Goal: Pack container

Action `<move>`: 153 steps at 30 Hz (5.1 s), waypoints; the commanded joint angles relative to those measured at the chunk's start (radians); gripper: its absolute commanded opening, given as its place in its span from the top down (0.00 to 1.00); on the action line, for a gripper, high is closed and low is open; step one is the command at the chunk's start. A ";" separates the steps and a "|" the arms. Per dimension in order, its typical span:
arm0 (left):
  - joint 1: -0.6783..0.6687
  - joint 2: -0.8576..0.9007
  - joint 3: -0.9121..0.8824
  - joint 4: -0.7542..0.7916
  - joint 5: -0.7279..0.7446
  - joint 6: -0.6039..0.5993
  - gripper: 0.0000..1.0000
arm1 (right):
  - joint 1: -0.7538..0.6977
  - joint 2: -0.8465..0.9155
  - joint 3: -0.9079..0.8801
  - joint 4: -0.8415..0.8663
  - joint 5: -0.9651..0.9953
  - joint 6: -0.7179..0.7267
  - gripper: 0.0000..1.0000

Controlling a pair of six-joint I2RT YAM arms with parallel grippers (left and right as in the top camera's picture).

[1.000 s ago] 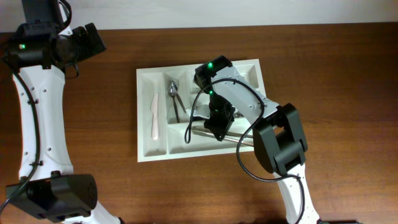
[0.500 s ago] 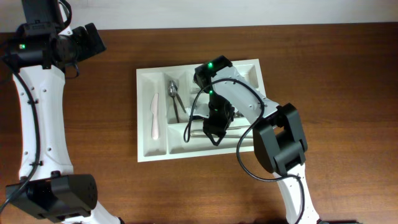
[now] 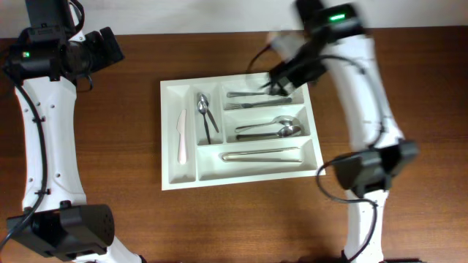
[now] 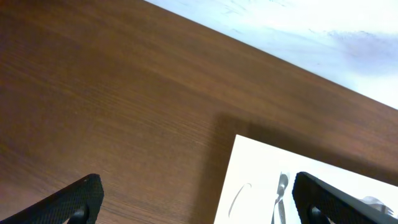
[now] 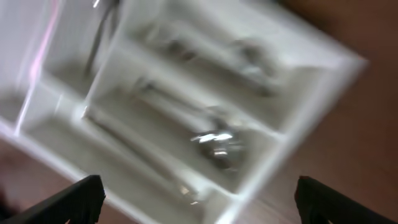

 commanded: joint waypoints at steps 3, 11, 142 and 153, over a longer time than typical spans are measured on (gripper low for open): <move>0.002 0.002 0.003 0.002 -0.007 0.012 0.01 | -0.178 -0.040 0.115 -0.006 -0.002 0.203 0.01; 0.002 0.002 0.003 0.002 -0.007 0.012 0.01 | -0.330 -0.038 0.111 -0.007 -0.005 0.268 0.01; -0.017 -0.087 0.003 0.002 -0.007 0.012 0.01 | -0.167 -2.264 -2.604 1.597 0.202 0.207 0.01; -0.292 -0.700 0.003 0.002 -0.006 0.012 0.01 | -0.167 -2.264 -2.604 1.597 0.202 0.207 0.01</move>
